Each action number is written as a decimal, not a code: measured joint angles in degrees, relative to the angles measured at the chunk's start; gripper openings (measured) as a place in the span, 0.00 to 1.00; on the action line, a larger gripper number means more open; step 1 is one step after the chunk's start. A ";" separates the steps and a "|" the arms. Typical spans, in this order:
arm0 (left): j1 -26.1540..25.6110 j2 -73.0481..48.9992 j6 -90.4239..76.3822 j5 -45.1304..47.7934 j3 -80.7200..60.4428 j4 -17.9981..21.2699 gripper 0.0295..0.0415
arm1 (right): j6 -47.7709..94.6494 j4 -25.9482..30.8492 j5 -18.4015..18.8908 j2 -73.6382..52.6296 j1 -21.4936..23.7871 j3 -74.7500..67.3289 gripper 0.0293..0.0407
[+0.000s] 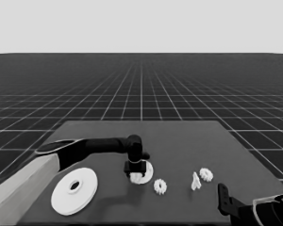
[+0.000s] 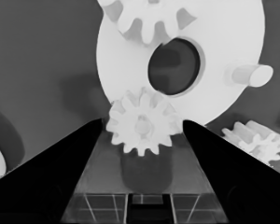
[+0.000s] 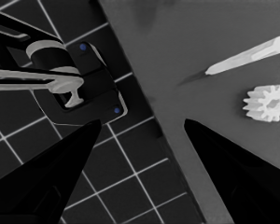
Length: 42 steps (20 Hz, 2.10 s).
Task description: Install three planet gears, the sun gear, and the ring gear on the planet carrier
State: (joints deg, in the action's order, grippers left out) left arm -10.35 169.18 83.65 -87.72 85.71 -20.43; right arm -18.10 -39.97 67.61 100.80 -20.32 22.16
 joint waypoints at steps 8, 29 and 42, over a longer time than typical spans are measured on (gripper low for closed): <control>-0.01 0.00 0.00 0.01 0.01 -0.02 0.75 | 0.00 0.00 0.00 0.00 0.00 0.00 0.81; 29.88 -68.41 -103.32 48.82 -61.60 2.68 0.75 | -27.76 4.50 25.09 18.98 11.78 2.79 0.88; 29.96 -68.63 -103.75 48.97 -61.77 2.66 0.75 | -69.41 14.98 21.37 56.35 6.41 47.82 0.81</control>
State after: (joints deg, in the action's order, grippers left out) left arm 19.61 100.55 -20.10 -38.76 23.94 -17.77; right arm -87.51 -24.99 88.98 157.15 -13.91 69.98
